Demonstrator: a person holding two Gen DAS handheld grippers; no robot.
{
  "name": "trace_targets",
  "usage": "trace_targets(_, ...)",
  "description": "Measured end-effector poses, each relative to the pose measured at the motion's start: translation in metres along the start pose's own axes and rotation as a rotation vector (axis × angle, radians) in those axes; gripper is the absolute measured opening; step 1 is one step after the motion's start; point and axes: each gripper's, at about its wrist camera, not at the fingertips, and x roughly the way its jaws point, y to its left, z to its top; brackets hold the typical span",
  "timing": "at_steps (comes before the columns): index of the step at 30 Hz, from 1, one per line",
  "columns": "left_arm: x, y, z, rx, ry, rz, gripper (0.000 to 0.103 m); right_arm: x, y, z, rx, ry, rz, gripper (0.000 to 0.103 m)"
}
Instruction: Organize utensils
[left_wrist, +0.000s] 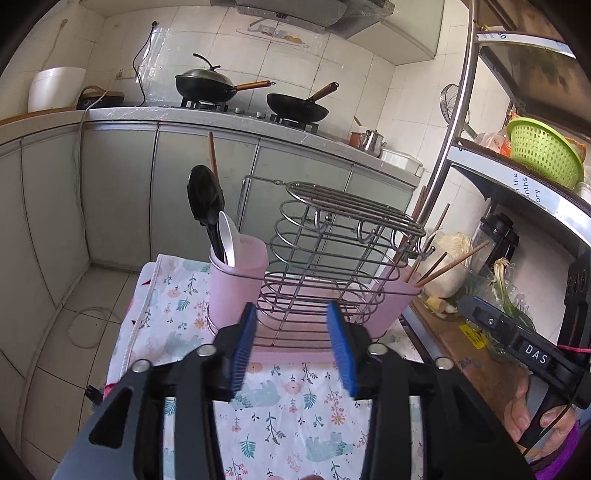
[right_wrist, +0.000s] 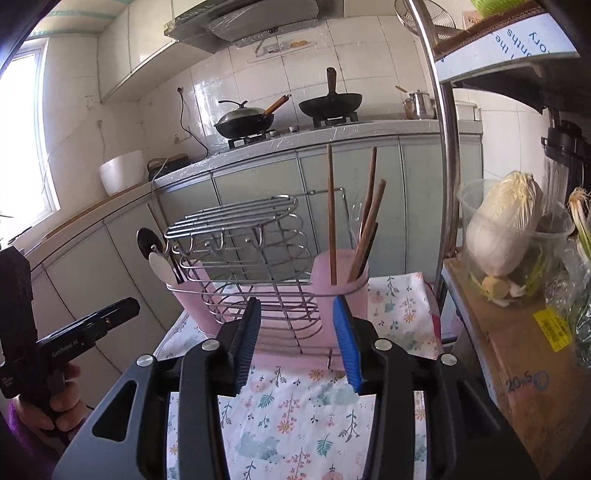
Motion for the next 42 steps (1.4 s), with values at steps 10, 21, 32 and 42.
trace_targets(10,-0.006,-0.011,-0.011,-0.003,0.034,0.016,0.058,0.0,0.001,-0.03,0.058,0.057,0.008,0.058)
trace_targets(21,-0.01,-0.026,-0.025,0.034,0.067,0.045,0.058,0.003,0.008,-0.055,0.075,0.117,0.004,0.06)
trace_targets(32,-0.016,-0.037,-0.036,0.054,0.085,0.076,0.058,-0.004,0.021,-0.064,0.005,0.118,-0.038,0.061)
trace_targets(42,-0.022,-0.044,-0.044,0.065,0.094,0.085,0.058,-0.008,0.026,-0.073,-0.017,0.124,-0.051,0.061)
